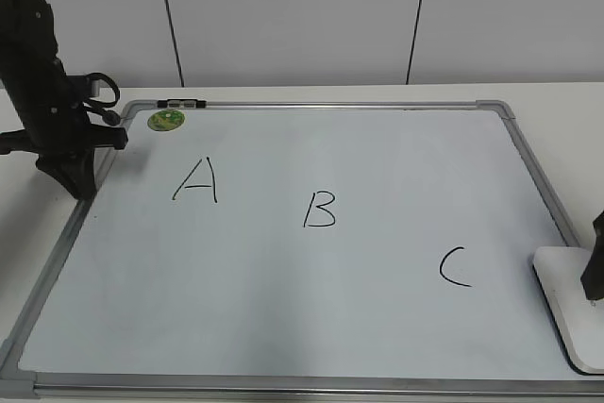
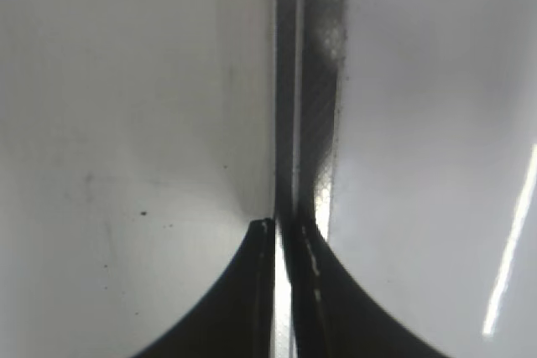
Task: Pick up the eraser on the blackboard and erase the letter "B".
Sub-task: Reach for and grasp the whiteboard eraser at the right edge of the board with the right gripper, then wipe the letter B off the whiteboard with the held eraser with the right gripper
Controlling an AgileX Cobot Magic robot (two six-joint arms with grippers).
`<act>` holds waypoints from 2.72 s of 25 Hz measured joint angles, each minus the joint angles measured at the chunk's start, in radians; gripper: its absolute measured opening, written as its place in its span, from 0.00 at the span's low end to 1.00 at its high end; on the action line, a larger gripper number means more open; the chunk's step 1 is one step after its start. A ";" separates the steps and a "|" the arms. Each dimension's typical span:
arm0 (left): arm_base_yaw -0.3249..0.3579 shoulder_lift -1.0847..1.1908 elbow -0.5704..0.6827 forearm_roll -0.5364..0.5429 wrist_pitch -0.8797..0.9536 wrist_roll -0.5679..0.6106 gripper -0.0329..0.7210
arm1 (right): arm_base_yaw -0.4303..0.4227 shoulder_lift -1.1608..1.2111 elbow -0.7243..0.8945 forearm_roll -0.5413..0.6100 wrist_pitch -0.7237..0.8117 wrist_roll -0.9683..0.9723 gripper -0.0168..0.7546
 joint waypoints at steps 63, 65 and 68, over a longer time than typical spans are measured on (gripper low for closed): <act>0.005 0.000 0.000 -0.025 -0.002 0.000 0.07 | 0.173 0.507 -0.645 -0.165 0.232 0.184 0.69; 0.005 0.000 0.000 -0.025 -0.002 0.000 0.07 | 0.228 0.576 -0.741 -0.181 0.246 0.184 0.69; 0.005 0.000 0.000 -0.025 -0.002 0.000 0.07 | 0.305 0.681 -0.888 -0.191 0.248 0.180 0.69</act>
